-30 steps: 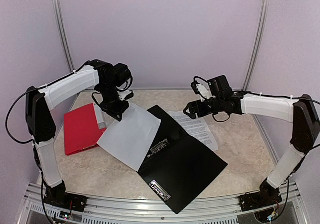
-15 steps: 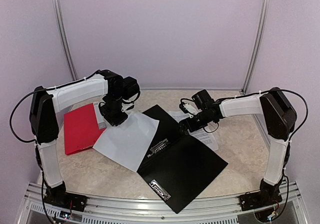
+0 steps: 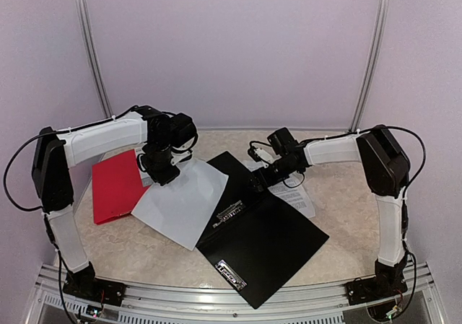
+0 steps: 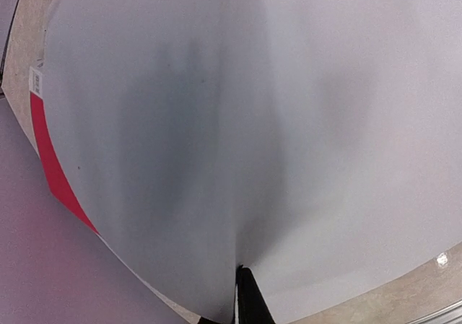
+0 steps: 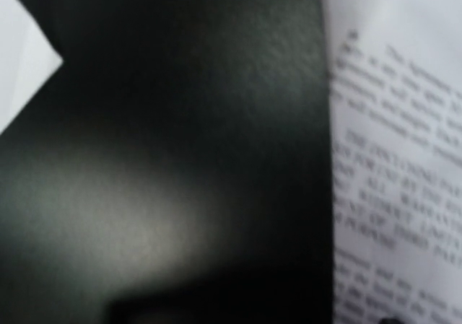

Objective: Put the files into the folder
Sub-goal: Place the file on the spring clip of the folder.

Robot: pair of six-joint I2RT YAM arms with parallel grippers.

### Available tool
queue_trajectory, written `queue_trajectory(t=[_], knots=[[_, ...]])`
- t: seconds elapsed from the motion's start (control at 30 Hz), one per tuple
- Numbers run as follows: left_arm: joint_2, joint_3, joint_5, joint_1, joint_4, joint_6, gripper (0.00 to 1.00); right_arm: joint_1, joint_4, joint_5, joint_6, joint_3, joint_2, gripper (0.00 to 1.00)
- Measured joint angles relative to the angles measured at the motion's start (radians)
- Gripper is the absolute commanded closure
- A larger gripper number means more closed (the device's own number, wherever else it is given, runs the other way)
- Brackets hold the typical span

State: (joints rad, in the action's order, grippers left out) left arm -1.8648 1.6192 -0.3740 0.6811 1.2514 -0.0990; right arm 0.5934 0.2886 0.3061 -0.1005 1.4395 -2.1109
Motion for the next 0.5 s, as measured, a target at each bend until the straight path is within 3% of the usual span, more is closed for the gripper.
queue_trajectory(t=[0.3, 0.5], knots=[[0.089, -0.061, 0.074, -0.005, -0.118, -0.064, 0.92, 0.000, 0.025, 0.061, 0.082, 0.084, -0.053, 0.20], [0.096, -0.057, 0.123, -0.029, -0.145, -0.082, 0.96, 0.000, 0.049, 0.114, 0.151, 0.132, -0.078, 0.22]])
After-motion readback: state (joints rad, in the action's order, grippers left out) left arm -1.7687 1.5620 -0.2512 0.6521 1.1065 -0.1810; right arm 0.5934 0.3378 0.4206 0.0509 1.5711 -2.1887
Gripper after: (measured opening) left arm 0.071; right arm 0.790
